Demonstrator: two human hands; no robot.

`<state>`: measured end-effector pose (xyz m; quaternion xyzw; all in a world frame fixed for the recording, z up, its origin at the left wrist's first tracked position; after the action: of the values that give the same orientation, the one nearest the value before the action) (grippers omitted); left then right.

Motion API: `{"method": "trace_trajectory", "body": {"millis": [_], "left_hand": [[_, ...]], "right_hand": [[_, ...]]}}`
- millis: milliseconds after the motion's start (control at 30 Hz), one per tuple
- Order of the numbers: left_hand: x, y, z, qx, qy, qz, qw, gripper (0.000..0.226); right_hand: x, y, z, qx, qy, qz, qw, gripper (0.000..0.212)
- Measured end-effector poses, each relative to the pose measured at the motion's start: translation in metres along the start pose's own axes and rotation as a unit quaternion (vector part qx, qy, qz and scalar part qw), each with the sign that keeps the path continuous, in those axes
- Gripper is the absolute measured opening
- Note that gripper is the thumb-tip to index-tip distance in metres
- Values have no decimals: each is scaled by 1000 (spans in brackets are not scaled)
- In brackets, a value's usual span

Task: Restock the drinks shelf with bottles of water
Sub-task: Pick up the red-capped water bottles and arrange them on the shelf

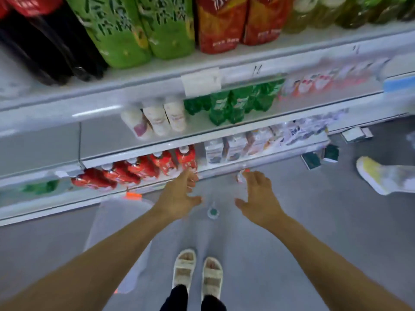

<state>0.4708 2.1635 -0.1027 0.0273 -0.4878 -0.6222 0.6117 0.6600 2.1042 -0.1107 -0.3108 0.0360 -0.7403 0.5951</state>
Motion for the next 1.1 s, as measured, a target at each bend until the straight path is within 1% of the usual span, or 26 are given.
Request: {"method": "trace_trajectory", "body": {"millis": [100,267,433,567,667,800,1000,1100], "left_hand": [[-28,-28,-30,-9,-17,6,1000,45],[-77,-75,-85,-44,-59,24,997,45],[-133,-118,-137,-72,-85,35,993,46],[-189,-144,-181,-62,-99,24,993,43],[-228,-152,-205,-46,-101,18,994,49],[-288,-167,-246,-42,-92,-8,995,46],[-357,-189,-292,-58,-75,-45,994,44],[-381,-197,-306,-73,-83,-57,992,44]], "right_hand": [[-11,27,-35,0,-8,-26,1000,70],[-34,67,-104,-44,-22,-64,997,68],[-71,109,-169,-72,-5,-105,992,69],[-112,151,-210,-100,31,-133,986,69],[-143,175,-228,-118,56,-145,981,69],[-192,217,-266,-143,91,-167,971,72],[-257,279,-314,-206,166,-202,943,78],[-286,305,-328,-255,210,-209,921,91]]}}
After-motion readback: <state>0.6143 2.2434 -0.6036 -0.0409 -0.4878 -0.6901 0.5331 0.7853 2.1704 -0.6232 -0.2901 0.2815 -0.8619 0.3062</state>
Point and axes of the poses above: each hand's wrist, its own x-axis away from the middle knuckle, its own z-axis out of the back of the hand, y = z × x, the point moved 4 cm from there along -x, towards the middle knuckle, and after that the axes turned 5 degrees about z, right-handed, at the moved point
